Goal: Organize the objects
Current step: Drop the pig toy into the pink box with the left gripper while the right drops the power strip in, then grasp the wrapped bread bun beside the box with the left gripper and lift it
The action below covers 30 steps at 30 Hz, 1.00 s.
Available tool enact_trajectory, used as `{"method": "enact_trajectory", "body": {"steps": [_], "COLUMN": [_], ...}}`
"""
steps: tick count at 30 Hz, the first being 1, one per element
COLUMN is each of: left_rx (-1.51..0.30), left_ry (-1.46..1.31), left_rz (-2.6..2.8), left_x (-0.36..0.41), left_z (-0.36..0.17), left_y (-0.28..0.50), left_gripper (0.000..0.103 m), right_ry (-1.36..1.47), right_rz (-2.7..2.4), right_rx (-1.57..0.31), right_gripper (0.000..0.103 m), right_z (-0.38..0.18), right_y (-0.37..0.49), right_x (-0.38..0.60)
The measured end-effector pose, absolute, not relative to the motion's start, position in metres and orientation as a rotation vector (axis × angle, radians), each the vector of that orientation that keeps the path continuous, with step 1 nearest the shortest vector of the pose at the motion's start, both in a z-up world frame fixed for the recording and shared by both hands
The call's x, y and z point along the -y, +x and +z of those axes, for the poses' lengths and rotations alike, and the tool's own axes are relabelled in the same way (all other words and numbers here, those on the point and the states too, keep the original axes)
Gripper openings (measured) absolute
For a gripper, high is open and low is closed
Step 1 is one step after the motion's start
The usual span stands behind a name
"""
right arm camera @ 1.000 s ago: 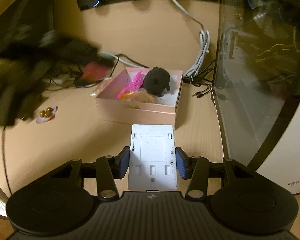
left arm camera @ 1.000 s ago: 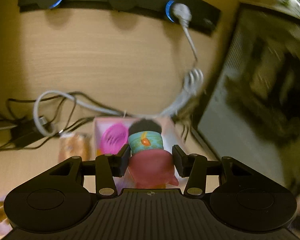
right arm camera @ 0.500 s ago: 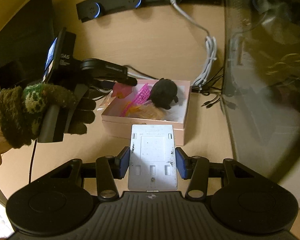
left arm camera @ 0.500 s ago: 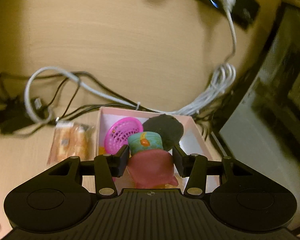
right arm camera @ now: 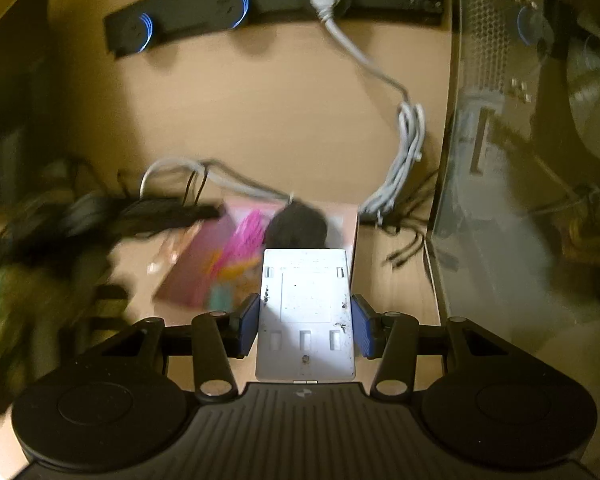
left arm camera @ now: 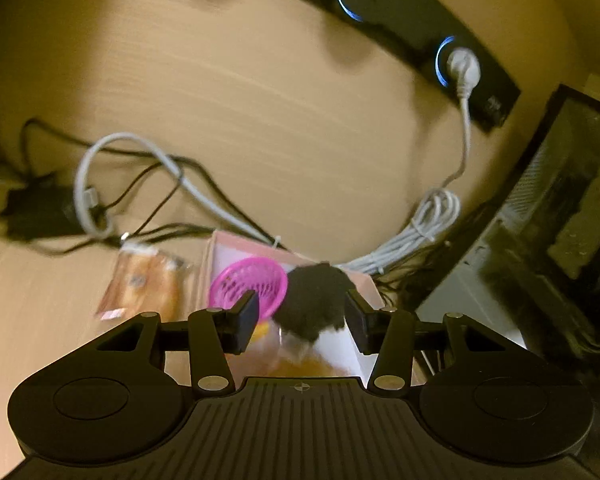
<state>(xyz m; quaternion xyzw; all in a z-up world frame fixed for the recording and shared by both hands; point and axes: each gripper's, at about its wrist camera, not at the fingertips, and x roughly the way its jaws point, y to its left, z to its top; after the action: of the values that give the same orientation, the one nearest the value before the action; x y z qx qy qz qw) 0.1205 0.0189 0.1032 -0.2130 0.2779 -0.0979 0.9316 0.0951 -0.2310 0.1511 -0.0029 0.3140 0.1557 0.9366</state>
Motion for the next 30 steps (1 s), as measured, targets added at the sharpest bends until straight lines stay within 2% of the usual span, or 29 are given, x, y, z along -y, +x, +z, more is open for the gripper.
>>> {"method": "enact_trajectory", "body": {"steps": [4, 6, 8, 10, 15, 17, 20, 30], "left_rx": [-0.628, -0.679, -0.725, -0.765, -0.785, -0.773, -0.774, -0.812], "left_ry": [-0.358, -0.333, -0.332, -0.343, -0.412, -0.434, -0.428, -0.564], "left_rz": [-0.199, -0.175, -0.149, -0.12, -0.05, -0.062, -0.084, -0.092], "left_x": [-0.029, -0.041, -0.057, -0.071, -0.105, -0.115, -0.123, -0.144], "left_z": [0.093, 0.085, 0.073, 0.061, 0.049, 0.051, 0.055, 0.048], "left_y": [0.082, 0.058, 0.033, 0.015, 0.02, 0.034, 0.067, 0.207], "left_gripper": [0.051, 0.051, 0.051, 0.051, 0.051, 0.051, 0.051, 0.051], "right_ry": [0.088, 0.127, 0.161, 0.187, 0.04, -0.01, -0.074, -0.206], "right_rz": [0.343, 0.299, 0.29, 0.292, 0.269, 0.285, 0.292, 0.217], "right_rx": [-0.681, -0.711, -0.692, -0.681, -0.683, -0.687, -0.691, -0.796], "right_gripper": [0.05, 0.062, 0.079, 0.085, 0.086, 0.091, 0.096, 0.097], "right_z": [0.16, 0.156, 0.154, 0.15, 0.129, 0.121, 0.11, 0.095], "right_y": [0.151, 0.171, 0.169, 0.16, 0.124, 0.105, 0.072, 0.017], "right_x": [0.224, 0.228, 0.239, 0.248, 0.236, 0.228, 0.213, 0.187]}}
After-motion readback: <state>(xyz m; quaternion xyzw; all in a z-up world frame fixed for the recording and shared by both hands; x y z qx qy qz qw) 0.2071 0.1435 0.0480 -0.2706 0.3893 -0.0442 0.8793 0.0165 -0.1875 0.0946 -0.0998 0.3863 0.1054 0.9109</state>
